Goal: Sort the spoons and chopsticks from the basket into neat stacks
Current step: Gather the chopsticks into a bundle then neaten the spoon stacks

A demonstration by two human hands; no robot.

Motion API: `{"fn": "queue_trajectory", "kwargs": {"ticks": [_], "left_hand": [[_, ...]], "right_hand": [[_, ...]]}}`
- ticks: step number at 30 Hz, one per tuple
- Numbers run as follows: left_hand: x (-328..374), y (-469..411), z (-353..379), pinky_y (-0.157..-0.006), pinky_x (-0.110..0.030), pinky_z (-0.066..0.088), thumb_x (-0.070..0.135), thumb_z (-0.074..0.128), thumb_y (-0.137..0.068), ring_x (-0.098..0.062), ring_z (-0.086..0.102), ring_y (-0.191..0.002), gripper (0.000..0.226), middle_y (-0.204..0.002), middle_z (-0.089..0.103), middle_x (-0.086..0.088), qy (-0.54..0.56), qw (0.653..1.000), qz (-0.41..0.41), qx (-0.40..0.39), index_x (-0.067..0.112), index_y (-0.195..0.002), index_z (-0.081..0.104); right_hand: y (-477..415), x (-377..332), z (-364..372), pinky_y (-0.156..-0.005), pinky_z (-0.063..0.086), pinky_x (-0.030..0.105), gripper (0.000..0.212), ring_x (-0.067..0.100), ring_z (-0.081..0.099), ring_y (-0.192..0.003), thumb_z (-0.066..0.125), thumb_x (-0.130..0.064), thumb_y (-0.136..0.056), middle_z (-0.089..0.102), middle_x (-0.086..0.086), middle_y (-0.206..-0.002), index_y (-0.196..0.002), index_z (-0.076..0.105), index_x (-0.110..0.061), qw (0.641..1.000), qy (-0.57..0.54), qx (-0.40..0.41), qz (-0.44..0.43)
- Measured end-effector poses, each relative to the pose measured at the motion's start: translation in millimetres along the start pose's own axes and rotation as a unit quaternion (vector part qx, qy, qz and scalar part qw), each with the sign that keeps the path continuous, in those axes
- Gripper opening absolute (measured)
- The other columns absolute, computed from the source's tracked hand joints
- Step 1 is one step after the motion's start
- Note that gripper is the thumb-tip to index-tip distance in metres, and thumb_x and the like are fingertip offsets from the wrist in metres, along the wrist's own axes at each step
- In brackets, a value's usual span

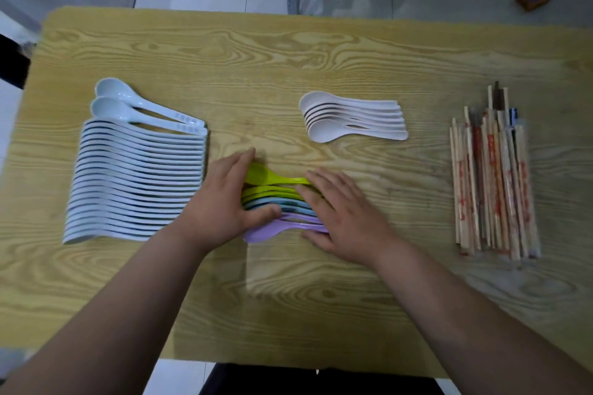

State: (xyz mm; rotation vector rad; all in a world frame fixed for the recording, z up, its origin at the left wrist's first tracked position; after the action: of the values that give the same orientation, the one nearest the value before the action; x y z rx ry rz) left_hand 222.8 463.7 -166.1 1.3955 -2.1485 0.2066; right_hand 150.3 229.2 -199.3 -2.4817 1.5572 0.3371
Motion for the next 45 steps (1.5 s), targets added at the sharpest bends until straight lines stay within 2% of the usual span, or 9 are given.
{"fn": "queue_trajectory", "kwargs": {"ticks": [5,12,15,20,23,25,29,33,45], "left_hand": [[3,19,8,-0.109,-0.035,0.042,0.072,0.067,-0.069,-0.024,0.046,-0.130,0.101,-0.136,0.044,-0.013,0.023,0.997,0.078,0.018,0.007,-0.143,0.047],[8,37,24,-0.088,-0.029,0.052,0.034,0.087,-0.069,-0.021,0.056,-0.112,0.074,-0.123,0.047,-0.008,0.022,0.991,0.100,0.082,0.009,-0.131,0.055],[14,37,36,-0.099,-0.031,0.048,0.019,0.084,-0.072,-0.027,0.056,-0.114,0.063,-0.122,0.051,-0.014,0.034,0.986,0.126,0.106,0.003,-0.127,0.058],[22,36,53,-0.105,-0.024,0.037,0.035,0.072,-0.078,-0.026,0.056,-0.113,0.060,-0.121,0.060,-0.007,0.070,0.987,0.097,0.103,0.008,-0.128,0.054],[32,34,63,-0.106,-0.036,0.042,0.030,0.080,-0.079,-0.027,0.056,-0.112,0.057,-0.119,0.060,-0.007,0.068,0.986,0.114,0.101,0.007,-0.126,0.057],[36,33,70,-0.110,-0.045,0.041,0.028,0.079,-0.081,-0.028,0.056,-0.121,0.057,-0.127,0.060,-0.009,0.073,0.987,0.115,0.090,0.007,-0.128,0.055],[40,30,76,-0.120,-0.038,0.028,0.035,0.064,-0.085,-0.023,0.050,-0.135,0.057,-0.135,0.058,-0.008,0.066,0.987,0.118,0.083,0.005,-0.132,0.052],[52,23,78,-0.121,-0.043,0.026,0.037,0.065,-0.089,-0.021,0.038,-0.145,0.060,-0.142,0.054,-0.005,0.036,0.987,0.143,0.059,0.008,-0.140,0.049],[73,-18,83,-0.110,-0.053,0.039,0.032,0.062,-0.090,-0.030,0.048,-0.136,0.057,-0.142,0.052,-0.014,0.025,0.983,0.165,0.075,0.002,-0.138,0.054]], "right_hand": [[4,-5,4,-0.108,0.040,0.050,0.053,0.037,0.053,-0.125,0.056,-0.046,-0.097,0.055,0.015,-0.139,-0.142,0.056,-0.018,0.997,0.012,0.072,0.022],[20,-13,4,-0.109,0.040,0.046,0.055,0.033,0.055,-0.122,0.058,-0.041,-0.097,0.058,0.011,-0.133,-0.144,0.053,-0.012,0.995,-0.005,0.087,0.051],[29,-16,2,-0.108,0.042,0.045,0.057,0.031,0.055,-0.121,0.055,-0.042,-0.096,0.057,0.009,-0.130,-0.144,0.052,-0.010,0.994,-0.004,0.081,0.074],[47,-9,-6,-0.109,0.039,0.042,0.053,0.028,0.052,-0.125,0.058,-0.038,-0.095,0.057,0.007,-0.130,-0.142,0.055,-0.012,0.993,-0.004,0.086,0.085],[57,-2,-8,-0.111,0.039,0.043,0.050,0.030,0.053,-0.125,0.059,-0.038,-0.096,0.059,0.008,-0.130,-0.138,0.057,-0.010,0.991,-0.009,0.100,0.089],[62,3,-7,-0.111,0.039,0.043,0.051,0.030,0.054,-0.125,0.058,-0.040,-0.097,0.060,0.009,-0.130,-0.138,0.058,-0.009,0.992,-0.017,0.096,0.086],[70,14,-5,-0.116,0.036,0.042,0.064,0.030,0.047,-0.134,0.051,-0.050,-0.099,0.054,0.012,-0.141,-0.145,0.049,-0.006,0.993,-0.001,0.069,0.091],[71,22,-9,-0.118,0.033,0.043,0.063,0.028,0.038,-0.144,0.047,-0.048,-0.100,0.049,0.011,-0.148,-0.146,0.048,-0.005,0.994,0.025,0.052,0.089],[62,59,-18,-0.119,0.031,0.045,0.063,0.026,0.033,-0.148,0.050,-0.048,-0.100,0.045,0.010,-0.153,-0.147,0.047,-0.006,0.992,0.025,0.043,0.114]]}}
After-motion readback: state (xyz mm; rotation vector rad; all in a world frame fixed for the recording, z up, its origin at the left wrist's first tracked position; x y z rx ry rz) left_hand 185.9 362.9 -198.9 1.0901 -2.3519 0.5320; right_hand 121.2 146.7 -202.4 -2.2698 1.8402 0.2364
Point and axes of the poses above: each hand's wrist, its own y-axis away from the middle knuckle, its own z-axis out of the palm, x = y × z, the point moved 2 cm from there along -y, towards the middle knuckle
